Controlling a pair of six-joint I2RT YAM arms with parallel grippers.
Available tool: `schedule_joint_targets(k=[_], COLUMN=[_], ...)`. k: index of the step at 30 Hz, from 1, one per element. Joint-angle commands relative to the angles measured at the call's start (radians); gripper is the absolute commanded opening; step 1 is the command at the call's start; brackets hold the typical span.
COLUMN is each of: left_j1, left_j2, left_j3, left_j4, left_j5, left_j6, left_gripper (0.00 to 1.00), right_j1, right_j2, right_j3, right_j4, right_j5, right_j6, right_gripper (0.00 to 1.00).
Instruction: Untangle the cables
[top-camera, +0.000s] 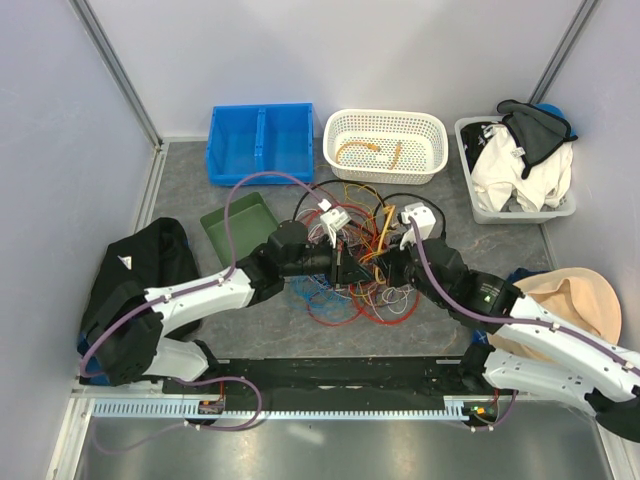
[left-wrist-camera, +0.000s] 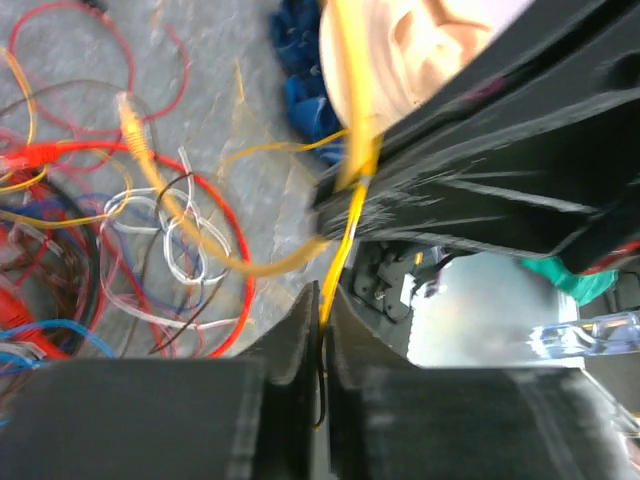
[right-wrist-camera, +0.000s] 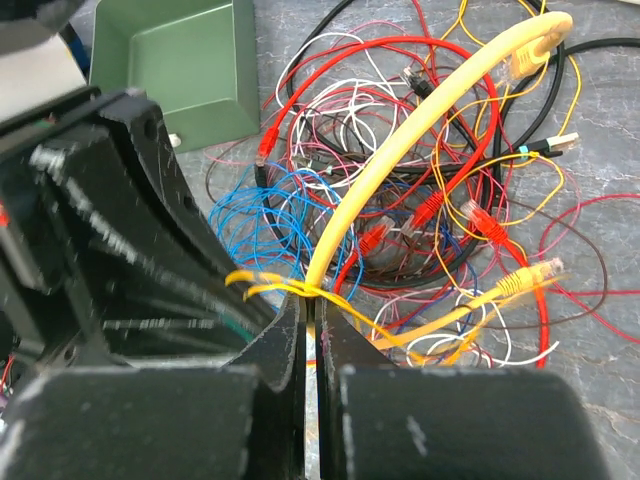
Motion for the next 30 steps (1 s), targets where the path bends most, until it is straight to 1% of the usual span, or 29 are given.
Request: schedule_joint_targets(k=[1, 2, 3, 5, 7, 8, 9, 11, 12, 13, 15, 18, 21, 24, 28, 30], left_j1=[0.001, 0.004, 0.019, 0.051, 0.125, 0.150, 0.185, 0.205, 0.213, 0.213, 0.213, 0.223, 0.226, 0.226, 0.226, 0.225], left_j2=[-0.048, -0.083, -0.103, -0.139, -0.185, -0.197, -0.214, -0.215, -0.208, -0.194, -0.176, -0.153, -0.113, -0.047, 0.030, 0.071], left_j3=[0.051, 0.045, 0.040, 0.039, 0.043, 0.066, 0.088, 0.186, 0.222, 0.291, 0.342, 0.369, 0.336, 0.280, 0.157, 0.126], left_j4=[-0.070, -0.106, -0.120, -0.163, -0.185, -0.199, -0.252, -0.329, -0.414, -0.452, -0.548, -0.588, -0.591, -0.578, -0.497, -0.455], left_j5=[-0.142, -0.186, -0.264, -0.347, -0.371, -0.378, -0.409, -0.479, -0.501, -0.518, -0.602, -0.653, -0.621, -0.566, -0.472, -0.431], left_j6=[0.058, 0.057, 0.051, 0.008, -0.044, -0.057, -0.064, -0.061, -0.052, -0.036, -0.025, -0.012, -0.021, -0.054, -0.116, -0.133], left_gripper=[0.02, 0.02, 0.02, 0.02, 0.02, 0.02, 0.02, 0.02, 0.02, 0.02, 0.02, 0.02, 0.02, 0.02, 0.02, 0.02], right_j1=[-0.001, -0.001, -0.001, -0.001, -0.001, -0.001, -0.001, -0.001, -0.001, -0.001, -0.001, -0.001, -0.001, -0.001, -0.001, -0.001], right_j2=[-0.056, -0.062, -0.068, -0.085, -0.102, -0.108, -0.111, -0.120, -0.125, -0.128, -0.137, -0.162, -0.175, -0.159, -0.125, -0.110], right_j3=[0.048, 0.049, 0.051, 0.052, 0.042, 0.037, 0.032, 0.022, 0.020, 0.019, 0.023, 0.043, 0.080, 0.156, 0.280, 0.320], right_j4=[-0.021, -0.038, -0.046, -0.070, -0.081, -0.090, -0.095, -0.106, -0.110, -0.115, -0.122, -0.121, -0.087, -0.049, 0.017, 0.052], right_j5=[0.038, 0.042, 0.051, 0.062, 0.077, 0.082, 0.087, 0.107, 0.119, 0.128, 0.171, 0.231, 0.294, 0.338, 0.338, 0.337], right_j6=[0.000, -0.003, -0.003, -0.007, -0.006, -0.003, 0.000, 0.008, 0.011, 0.017, 0.026, 0.030, 0.019, -0.013, -0.065, -0.096], right_gripper=[0.00, 0.00, 0.00, 0.00, 0.00, 0.00, 0.00, 0.00, 0.00, 0.00, 0.00, 0.00, 0.00, 0.00, 0.00, 0.00])
